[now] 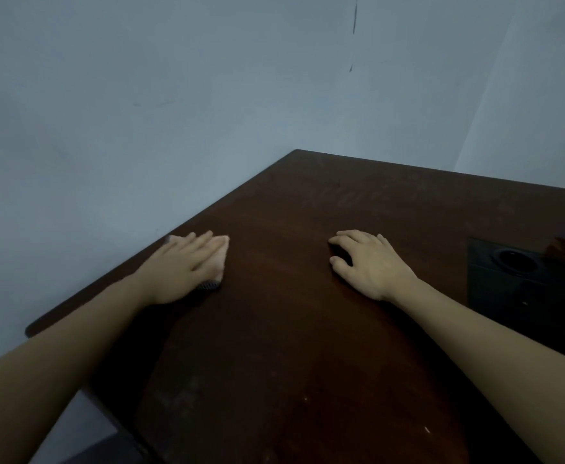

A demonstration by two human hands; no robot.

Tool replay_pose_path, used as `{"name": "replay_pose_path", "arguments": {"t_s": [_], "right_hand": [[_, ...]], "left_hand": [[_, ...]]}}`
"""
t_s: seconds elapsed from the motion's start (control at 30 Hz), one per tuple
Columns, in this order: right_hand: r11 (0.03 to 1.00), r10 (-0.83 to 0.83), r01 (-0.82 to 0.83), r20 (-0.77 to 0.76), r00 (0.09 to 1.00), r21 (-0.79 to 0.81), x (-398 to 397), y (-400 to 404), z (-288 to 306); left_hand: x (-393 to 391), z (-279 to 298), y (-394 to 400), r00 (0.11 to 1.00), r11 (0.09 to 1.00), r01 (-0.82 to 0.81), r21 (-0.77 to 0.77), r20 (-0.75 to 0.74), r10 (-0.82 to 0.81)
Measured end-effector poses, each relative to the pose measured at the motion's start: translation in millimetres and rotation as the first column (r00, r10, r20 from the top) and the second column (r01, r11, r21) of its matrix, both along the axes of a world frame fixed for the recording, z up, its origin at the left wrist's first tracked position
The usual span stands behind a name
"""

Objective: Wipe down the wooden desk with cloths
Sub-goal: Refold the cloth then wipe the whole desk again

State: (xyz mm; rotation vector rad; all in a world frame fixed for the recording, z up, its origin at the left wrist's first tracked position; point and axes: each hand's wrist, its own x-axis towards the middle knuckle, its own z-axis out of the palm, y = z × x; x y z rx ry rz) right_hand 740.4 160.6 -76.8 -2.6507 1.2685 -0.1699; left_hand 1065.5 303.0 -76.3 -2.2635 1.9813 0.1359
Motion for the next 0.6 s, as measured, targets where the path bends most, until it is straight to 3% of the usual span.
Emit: {"name": "replay_pose_path", "arguments": {"t_s": [0.13, 0.23, 0.47, 0.6], "right_hand": [[1.000, -0.005, 0.005, 0.010, 1.000, 0.004, 0.2, 0.0, 0.8], [1.000, -0.003, 0.003, 0.012, 1.000, 0.005, 0.5, 1.0, 1.9], [1.000, -0.004, 0.004, -0.007, 1.000, 0.006, 0.0, 1.5, 2.6], [1.000, -0.002, 0.002, -0.008, 1.000, 0.010, -0.4, 2.0, 2.1]], "left_hand": [[10.4, -3.2, -34.3, 0.986, 0.987, -0.160, -0.015, 0.037, 0.160], [-13.0, -0.1, -40.5, 0.981, 0.981, -0.193, -0.014, 0.008, 0.193], [-69.8, 0.6, 22.9, 0.984, 0.984, 0.176, -0.027, -0.004, -0.176], [-43.0, 1.6, 49.2, 0.981, 0.982, 0.190, 0.009, -0.049, -0.189]]}}
